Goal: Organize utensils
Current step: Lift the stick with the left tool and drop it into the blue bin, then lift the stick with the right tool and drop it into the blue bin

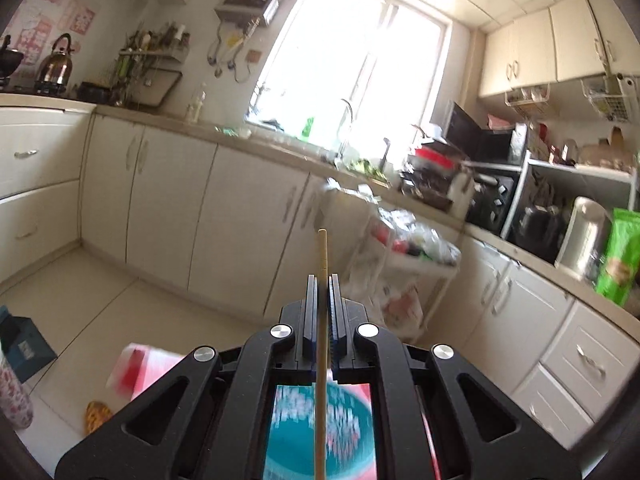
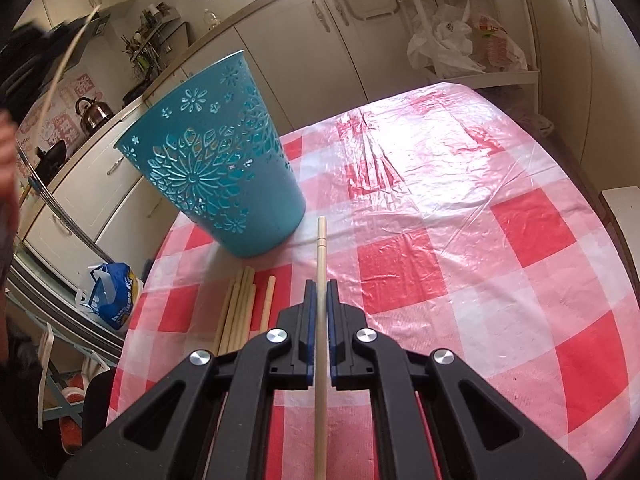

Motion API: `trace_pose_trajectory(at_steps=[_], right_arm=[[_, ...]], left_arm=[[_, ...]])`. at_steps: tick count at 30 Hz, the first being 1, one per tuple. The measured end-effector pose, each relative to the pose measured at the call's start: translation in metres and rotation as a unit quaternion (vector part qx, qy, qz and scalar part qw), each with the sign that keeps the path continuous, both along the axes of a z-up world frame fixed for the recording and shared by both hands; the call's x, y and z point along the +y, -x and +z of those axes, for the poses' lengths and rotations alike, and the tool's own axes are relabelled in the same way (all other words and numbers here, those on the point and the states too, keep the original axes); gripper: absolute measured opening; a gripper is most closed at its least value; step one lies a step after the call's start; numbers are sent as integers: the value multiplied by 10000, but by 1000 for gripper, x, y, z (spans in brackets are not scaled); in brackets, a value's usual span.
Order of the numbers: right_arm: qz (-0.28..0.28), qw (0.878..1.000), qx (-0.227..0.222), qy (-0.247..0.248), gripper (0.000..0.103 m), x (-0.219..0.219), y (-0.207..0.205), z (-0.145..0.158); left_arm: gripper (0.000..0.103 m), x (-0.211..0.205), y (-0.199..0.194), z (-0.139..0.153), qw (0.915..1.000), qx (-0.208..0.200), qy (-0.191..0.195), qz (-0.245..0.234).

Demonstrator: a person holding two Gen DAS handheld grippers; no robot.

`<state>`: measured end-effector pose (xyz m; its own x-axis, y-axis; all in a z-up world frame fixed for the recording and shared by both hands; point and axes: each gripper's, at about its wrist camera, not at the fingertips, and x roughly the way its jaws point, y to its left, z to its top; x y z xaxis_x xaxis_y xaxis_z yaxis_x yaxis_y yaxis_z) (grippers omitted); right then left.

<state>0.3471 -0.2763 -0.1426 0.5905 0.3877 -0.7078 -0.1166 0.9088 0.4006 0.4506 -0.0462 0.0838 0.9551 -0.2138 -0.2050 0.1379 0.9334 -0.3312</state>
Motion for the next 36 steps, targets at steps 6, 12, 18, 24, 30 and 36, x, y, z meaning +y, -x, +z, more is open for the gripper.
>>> trace_pose_trajectory(at_steps=[6,12,18,24,30,36], right_arm=[[-44,10000,8,37,6,-1,-1,-1],[-55,10000,25,34,6,-1,-2,-2],[-90,9999,-18,89,6,0,0,0],[-205,9995,-242,-13,6,-7,3,8],[-312,9980,-548,-88,6,-12,13,19],[-360,9941,-1024,-21,6,-4,30,40]], left_arm=[[5,-17,-53,-30,9989,243,-144,372],[5,-28,-56,-68,9951,707,-568,403],[6,-25,-39,-91,9897,1027,-929,369],[50,-15,6,-98,9845,1168,-1215,495],[64,9,64,-124,9803,1361,-1312,576],[70,27,96,-168,9724,1819,-1360,532]])
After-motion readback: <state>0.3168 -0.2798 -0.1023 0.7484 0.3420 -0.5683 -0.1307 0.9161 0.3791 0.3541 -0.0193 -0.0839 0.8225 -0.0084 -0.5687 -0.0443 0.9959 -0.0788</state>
